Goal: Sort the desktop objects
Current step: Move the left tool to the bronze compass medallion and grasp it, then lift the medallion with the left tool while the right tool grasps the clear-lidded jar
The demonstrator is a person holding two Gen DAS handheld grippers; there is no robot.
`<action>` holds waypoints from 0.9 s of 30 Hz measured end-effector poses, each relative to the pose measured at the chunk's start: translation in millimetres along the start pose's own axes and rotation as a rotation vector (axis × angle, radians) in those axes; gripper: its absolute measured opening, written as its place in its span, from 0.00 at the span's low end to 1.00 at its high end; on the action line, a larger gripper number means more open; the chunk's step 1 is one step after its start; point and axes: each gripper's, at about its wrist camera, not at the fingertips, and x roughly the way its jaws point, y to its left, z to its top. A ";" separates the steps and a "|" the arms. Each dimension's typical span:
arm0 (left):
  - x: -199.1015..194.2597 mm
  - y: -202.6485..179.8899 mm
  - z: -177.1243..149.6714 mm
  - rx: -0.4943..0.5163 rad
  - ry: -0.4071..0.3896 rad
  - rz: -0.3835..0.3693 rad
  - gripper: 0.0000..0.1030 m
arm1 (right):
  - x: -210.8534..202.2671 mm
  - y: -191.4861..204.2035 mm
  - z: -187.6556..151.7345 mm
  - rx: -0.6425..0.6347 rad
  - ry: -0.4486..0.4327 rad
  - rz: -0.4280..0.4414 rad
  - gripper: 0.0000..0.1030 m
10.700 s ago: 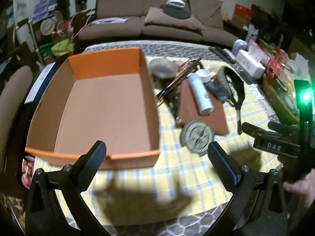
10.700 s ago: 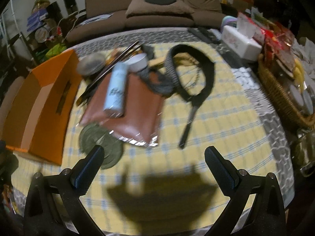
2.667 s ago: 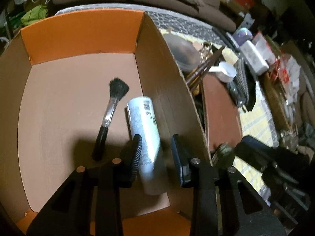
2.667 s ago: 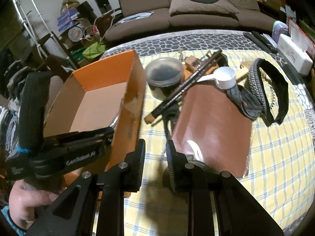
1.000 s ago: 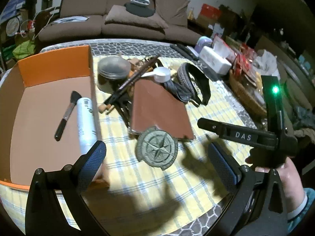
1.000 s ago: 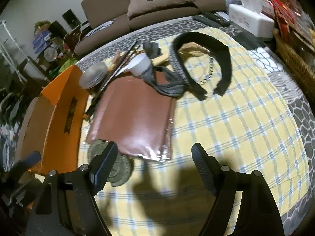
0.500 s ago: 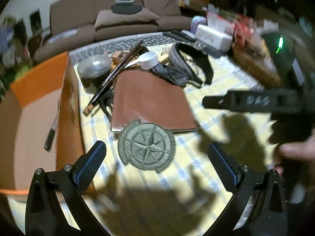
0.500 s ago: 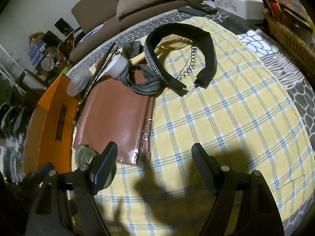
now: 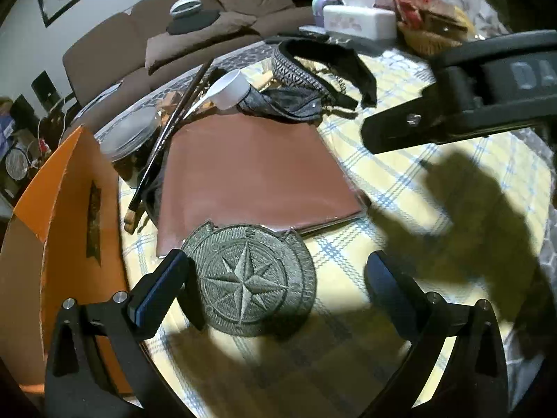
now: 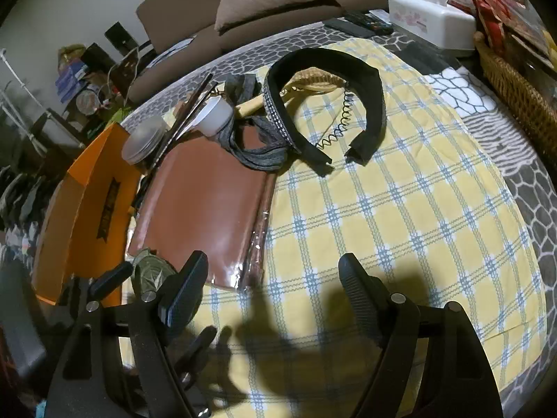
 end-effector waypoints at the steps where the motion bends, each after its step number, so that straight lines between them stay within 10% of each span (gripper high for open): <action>1: 2.1 2.4 -0.2 -0.005 0.000 0.000 1.00 | 0.5 -0.1 -0.2 -0.002 0.003 0.000 0.77; 6: 8.2 9.3 -2.4 -0.013 -0.010 0.010 0.98 | 2.6 1.7 -0.3 -0.019 0.013 -0.005 0.77; 9: 8.7 8.0 -4.8 0.003 -0.037 0.036 0.80 | 2.9 2.6 0.1 -0.022 0.013 -0.001 0.77; 27: -49.4 32.1 7.1 -0.137 -0.103 -0.114 0.80 | 0.8 2.7 1.2 -0.024 0.000 0.015 0.77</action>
